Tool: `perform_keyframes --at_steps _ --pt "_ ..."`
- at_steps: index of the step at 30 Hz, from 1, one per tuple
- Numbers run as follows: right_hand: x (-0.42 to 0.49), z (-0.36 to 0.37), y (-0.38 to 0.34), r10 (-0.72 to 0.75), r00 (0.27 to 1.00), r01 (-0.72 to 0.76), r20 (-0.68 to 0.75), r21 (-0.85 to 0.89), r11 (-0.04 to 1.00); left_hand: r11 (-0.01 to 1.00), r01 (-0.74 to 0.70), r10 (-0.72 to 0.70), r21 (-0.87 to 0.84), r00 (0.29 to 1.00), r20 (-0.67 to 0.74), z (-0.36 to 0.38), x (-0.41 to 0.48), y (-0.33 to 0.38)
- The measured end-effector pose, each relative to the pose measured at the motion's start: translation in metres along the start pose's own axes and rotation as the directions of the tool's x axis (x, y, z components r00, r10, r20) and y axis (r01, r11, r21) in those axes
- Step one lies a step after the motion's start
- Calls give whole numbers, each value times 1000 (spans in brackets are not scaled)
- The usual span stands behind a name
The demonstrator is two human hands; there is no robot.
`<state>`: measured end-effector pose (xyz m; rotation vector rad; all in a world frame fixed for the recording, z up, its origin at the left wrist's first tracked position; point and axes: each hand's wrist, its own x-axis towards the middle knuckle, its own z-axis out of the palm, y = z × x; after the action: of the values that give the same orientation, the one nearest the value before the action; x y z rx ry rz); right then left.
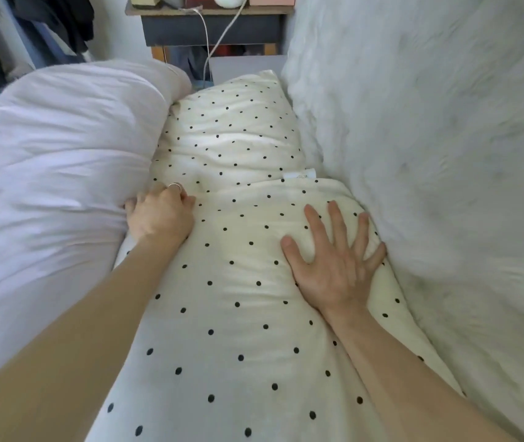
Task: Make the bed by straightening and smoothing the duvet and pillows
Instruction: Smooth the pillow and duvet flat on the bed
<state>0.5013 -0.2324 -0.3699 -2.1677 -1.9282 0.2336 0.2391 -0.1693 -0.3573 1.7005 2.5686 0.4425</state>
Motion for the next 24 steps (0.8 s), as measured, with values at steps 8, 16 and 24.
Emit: perform_keyframes --at_steps 8,16,24 --pt "2 -8 -3 50 997 -48 53 -51 998 951 -301 309 -72 935 175 -62 -165 39" --pt "-61 -76 8 13 951 23 309 -113 993 965 -262 248 27 938 241 -15 -192 20" --pt "-281 -103 70 119 910 -64 398 -150 987 950 -284 228 131 915 334 -31 -189 25"
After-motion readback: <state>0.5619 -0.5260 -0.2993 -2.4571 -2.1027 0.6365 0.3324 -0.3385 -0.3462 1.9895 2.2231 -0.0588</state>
